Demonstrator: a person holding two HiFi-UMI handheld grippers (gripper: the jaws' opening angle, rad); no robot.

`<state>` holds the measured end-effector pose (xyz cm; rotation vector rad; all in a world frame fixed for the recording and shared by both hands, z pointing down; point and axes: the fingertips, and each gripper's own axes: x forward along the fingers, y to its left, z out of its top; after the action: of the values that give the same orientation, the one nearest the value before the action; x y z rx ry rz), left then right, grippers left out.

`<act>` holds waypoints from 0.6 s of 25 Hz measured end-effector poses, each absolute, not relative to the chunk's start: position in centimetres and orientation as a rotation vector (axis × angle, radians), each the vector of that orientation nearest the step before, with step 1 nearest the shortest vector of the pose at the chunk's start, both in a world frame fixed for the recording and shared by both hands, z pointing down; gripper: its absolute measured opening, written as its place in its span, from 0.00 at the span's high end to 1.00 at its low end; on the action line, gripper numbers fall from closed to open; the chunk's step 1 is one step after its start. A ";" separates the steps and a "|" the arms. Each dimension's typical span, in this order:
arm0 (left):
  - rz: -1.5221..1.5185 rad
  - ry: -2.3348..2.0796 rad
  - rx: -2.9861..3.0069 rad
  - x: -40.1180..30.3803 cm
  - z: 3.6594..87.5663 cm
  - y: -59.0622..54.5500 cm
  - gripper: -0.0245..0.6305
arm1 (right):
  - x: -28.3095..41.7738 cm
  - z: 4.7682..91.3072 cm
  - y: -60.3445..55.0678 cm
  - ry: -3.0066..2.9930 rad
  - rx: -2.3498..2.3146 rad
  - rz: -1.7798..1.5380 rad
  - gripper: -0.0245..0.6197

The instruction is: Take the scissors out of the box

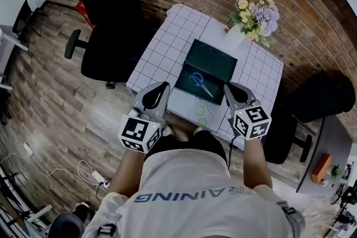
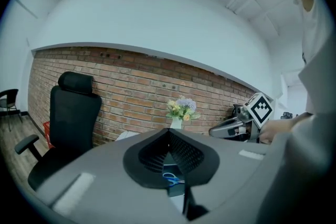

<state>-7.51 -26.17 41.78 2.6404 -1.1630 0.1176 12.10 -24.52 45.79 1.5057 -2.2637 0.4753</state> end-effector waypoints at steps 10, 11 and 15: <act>0.142 -1.207 2.566 -8.0 44.0 -29.3 0.96 | 9.2 52.6 -29.2 -2.117 1.235 0.532 0.89; 0.146 -1.214 2.557 -8.0 44.1 -29.5 0.96 | 8.9 53.5 -29.6 -2.104 1.204 0.539 0.88; 0.158 -1.236 2.518 -8.2 44.9 -30.3 0.96 | 7.3 57.9 -30.7 -2.029 1.040 0.600 0.79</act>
<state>-8.17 -30.26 44.89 2.5178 -1.2361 0.1579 7.35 -30.66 57.95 1.0398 -2.0291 0.5997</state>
